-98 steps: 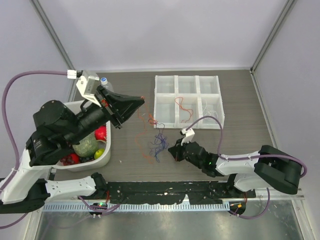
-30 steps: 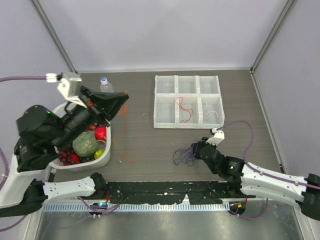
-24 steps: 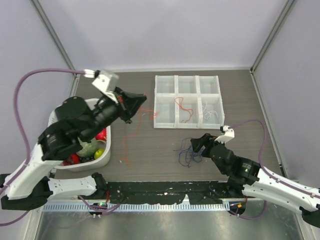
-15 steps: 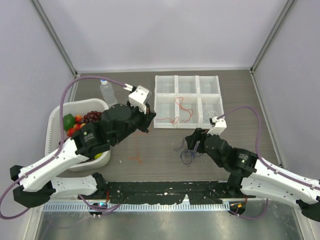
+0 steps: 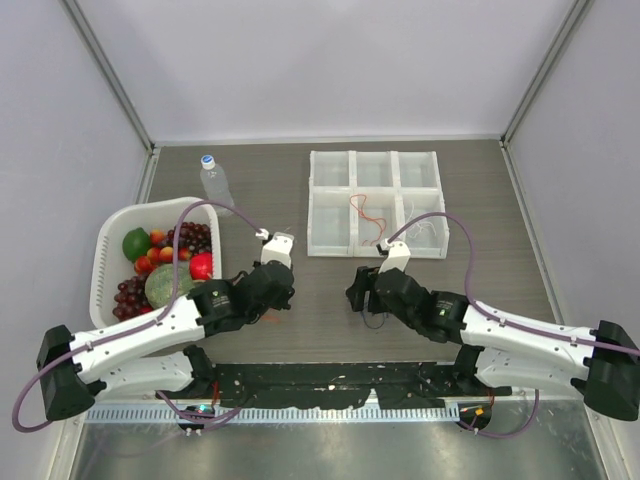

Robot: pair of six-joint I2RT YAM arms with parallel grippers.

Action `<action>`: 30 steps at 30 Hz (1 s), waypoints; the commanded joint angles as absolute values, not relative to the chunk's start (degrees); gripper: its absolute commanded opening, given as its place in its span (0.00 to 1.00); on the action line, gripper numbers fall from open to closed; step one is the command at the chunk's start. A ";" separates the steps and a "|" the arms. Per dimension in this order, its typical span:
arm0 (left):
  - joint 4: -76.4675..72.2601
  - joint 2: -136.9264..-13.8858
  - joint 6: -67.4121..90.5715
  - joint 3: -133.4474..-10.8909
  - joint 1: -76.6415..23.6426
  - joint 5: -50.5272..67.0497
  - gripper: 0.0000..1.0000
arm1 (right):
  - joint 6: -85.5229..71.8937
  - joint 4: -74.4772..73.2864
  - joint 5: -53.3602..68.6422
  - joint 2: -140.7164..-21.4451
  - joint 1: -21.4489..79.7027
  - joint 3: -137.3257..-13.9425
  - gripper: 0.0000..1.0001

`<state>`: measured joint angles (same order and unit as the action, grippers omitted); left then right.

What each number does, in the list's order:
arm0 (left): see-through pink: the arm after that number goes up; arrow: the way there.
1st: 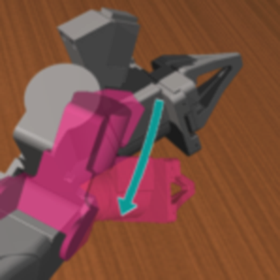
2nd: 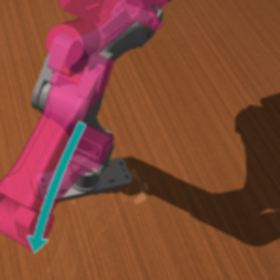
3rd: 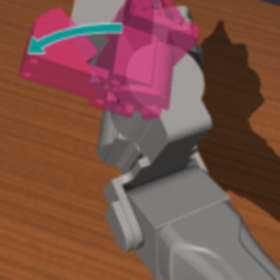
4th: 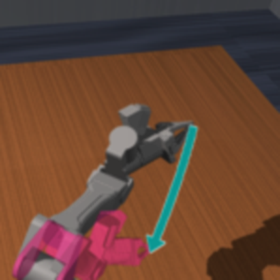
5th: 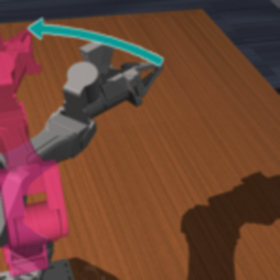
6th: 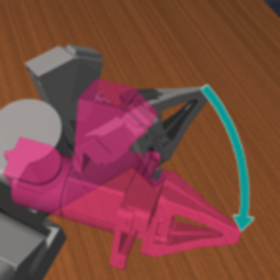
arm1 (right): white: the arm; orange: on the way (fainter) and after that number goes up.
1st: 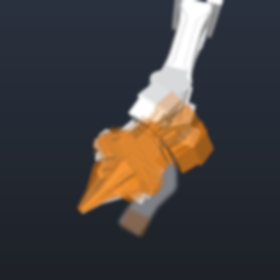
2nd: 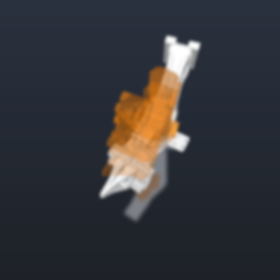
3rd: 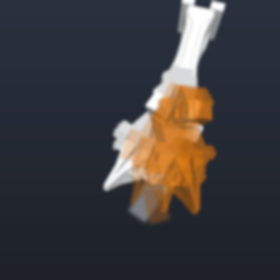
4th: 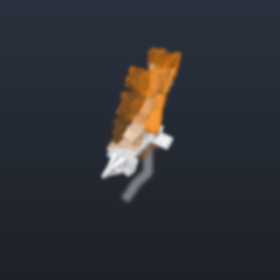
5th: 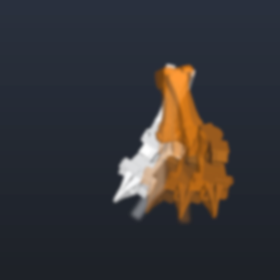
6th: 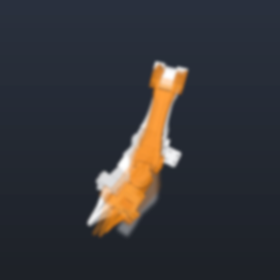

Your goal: Untangle the cables

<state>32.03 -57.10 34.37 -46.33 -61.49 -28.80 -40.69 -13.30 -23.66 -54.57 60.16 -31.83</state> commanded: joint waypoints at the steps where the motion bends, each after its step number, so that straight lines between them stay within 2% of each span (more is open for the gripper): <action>1: 29.52 -56.95 42.27 -44.38 -61.70 -29.79 0.00 | -40.60 -9.93 -25.13 -54.67 60.03 -34.19 0.72; 3: 31.28 -57.83 42.71 -45.09 -61.61 -29.53 0.02 | -40.25 -9.93 -25.75 -53.62 60.03 -34.36 0.72; 4: 31.90 -57.92 42.63 -45.26 -61.61 -29.10 0.06 | -40.17 -9.93 -26.45 -53.27 60.03 -34.28 0.72; 8: 32.17 -55.21 42.28 -44.39 -61.61 -27.25 0.42 | -40.17 -8.80 -26.20 -52.03 59.85 -33.84 0.72; 11: 31.99 -50.82 41.75 -43.51 -61.70 -27.68 0.64 | -36.67 -5.37 -21.38 -54.57 59.85 -34.71 0.72; 12: 31.91 -49.32 41.23 -43.42 -61.61 -27.77 0.68 | -36.04 -4.06 -20.23 -56.93 59.77 -35.50 0.72; 15: 32.69 -44.49 39.56 -43.77 -61.70 -28.65 0.75 | -32.79 -0.54 -13.91 -63.00 59.85 -38.05 0.72; 22: 34.46 -30.87 37.80 -44.12 -61.61 -31.90 0.82 | -38.92 3.78 -13.54 -82.76 59.77 -47.79 0.72; 26: 34.01 -26.64 35.25 -45.70 -61.70 -31.64 0.83 | -40.25 7.02 -7.48 -91.99 60.90 -52.82 0.72; 30: 34.98 -24.26 34.45 -46.50 -61.61 -31.82 0.84 | -39.12 6.95 -6.76 -99.39 63.53 -58.08 0.71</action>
